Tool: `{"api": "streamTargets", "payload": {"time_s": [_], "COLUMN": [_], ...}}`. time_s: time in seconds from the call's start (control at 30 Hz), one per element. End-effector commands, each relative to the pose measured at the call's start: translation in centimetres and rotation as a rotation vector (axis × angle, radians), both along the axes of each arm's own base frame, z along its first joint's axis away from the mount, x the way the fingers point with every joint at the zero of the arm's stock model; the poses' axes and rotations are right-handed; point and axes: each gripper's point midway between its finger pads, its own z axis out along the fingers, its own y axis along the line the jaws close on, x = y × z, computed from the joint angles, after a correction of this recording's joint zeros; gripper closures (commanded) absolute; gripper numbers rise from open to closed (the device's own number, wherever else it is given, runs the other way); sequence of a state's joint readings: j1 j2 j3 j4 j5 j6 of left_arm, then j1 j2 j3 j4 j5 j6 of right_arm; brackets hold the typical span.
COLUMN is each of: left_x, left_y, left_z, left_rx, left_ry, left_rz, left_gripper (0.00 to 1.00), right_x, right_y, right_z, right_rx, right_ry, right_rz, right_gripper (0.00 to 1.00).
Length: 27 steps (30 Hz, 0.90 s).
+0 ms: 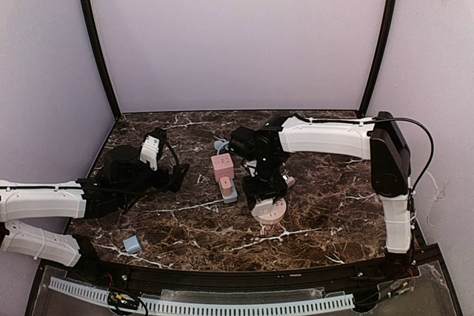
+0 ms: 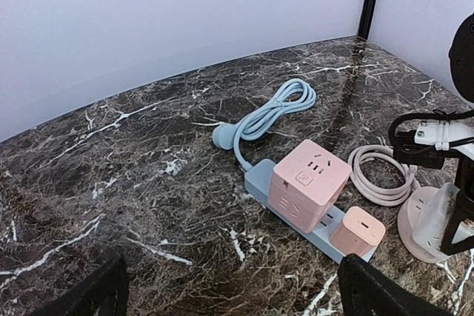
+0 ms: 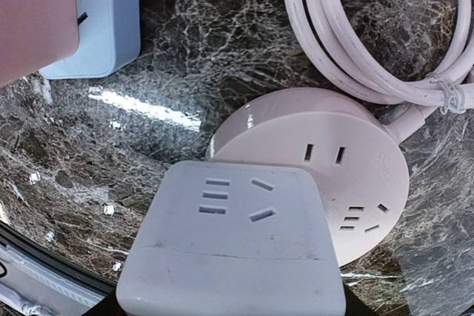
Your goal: Insert the plug
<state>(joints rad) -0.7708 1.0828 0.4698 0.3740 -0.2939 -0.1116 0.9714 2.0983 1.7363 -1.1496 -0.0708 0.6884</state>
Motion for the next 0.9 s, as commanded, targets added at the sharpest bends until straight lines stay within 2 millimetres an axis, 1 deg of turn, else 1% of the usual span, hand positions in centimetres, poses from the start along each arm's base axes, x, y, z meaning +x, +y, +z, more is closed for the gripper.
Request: {"api": "streamTargets", "payload": {"time_s": [0.0, 0.07, 0.1, 0.17, 0.27, 0.33, 0.43, 0.57, 0.63, 0.8, 0.83, 0.87], "left_x": [0.2, 0.2, 0.2, 0.2, 0.2, 0.2, 0.2, 0.2, 0.2, 0.1, 0.1, 0.1], "left_y": [0.1, 0.0, 0.0, 0.0, 0.0, 0.0, 0.1, 0.1, 0.1, 0.1, 0.1, 0.1], "left_z": [-0.1, -0.1, -0.1, -0.1, 0.1, 0.0, -0.1, 0.0, 0.0, 0.1, 0.2, 0.2], "left_rx": [0.005, 0.005, 0.005, 0.003, 0.0, 0.001, 0.004, 0.005, 0.005, 0.0, -0.002, -0.004], "left_ry": [-0.01, -0.009, -0.009, -0.008, -0.011, -0.01, -0.008, -0.013, -0.012, -0.01, -0.011, -0.012], "left_rz": [0.003, 0.002, 0.001, -0.001, -0.001, -0.001, 0.001, 0.004, 0.004, 0.0, -0.001, -0.001], "left_gripper": [0.01, 0.01, 0.01, 0.01, 0.01, 0.01, 0.01, 0.01, 0.01, 0.01, 0.01, 0.01], "right_x": [2.3, 2.4, 2.5, 2.6, 2.5, 2.0, 1.9, 2.1, 2.2, 2.4, 2.4, 2.3], "right_y": [-0.4, -0.3, -0.2, -0.2, -0.2, -0.1, -0.2, -0.3, -0.1, 0.0, -0.1, -0.1], "right_z": [-4.4, -3.7, -3.3, -2.5, -1.6, -1.1, -0.5, 0.1, 0.4, 0.9, 0.9, 1.0], "right_rx": [-0.054, -0.039, -0.03, -0.018, 0.0, 0.016, 0.018, 0.014, 0.023, 0.03, 0.031, 0.031], "right_ry": [-0.054, -0.065, -0.074, -0.087, -0.094, -0.074, -0.074, -0.09, -0.093, -0.109, -0.111, -0.11], "right_rz": [0.012, 0.008, 0.004, -0.003, 0.0, 0.009, 0.029, 0.042, 0.053, 0.057, 0.056, 0.055], "right_gripper": [1.0, 0.99, 0.97, 0.89, 0.82, 0.77, 0.67, 0.49, 0.43, 0.22, 0.16, 0.04]}}
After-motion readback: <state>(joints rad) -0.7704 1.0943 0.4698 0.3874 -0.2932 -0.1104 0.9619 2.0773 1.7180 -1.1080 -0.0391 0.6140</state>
